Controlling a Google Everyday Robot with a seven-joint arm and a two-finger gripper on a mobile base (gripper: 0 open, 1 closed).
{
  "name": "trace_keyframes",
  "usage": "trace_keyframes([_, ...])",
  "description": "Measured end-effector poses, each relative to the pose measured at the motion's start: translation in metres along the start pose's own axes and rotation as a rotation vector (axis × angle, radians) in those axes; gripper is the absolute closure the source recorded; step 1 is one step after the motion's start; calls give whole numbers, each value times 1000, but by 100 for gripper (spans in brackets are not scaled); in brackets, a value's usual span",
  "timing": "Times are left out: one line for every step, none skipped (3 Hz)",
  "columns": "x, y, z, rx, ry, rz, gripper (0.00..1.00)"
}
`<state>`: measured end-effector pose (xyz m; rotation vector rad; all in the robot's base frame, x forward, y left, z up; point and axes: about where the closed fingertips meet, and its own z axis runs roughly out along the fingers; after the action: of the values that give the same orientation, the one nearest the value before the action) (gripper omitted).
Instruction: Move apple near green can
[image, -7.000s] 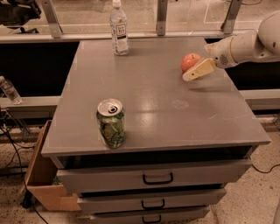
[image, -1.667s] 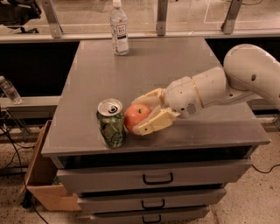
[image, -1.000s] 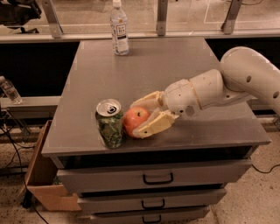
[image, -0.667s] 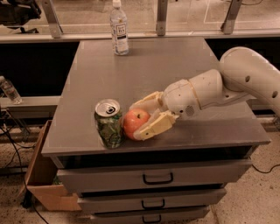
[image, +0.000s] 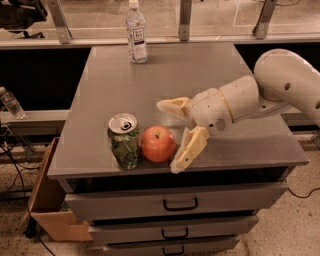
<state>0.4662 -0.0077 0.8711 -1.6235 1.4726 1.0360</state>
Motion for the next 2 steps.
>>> trace_keyframes([-2, -13, -46, 88, 26, -21, 0])
trace_keyframes([-8, -36, -127, 251, 44, -41, 0])
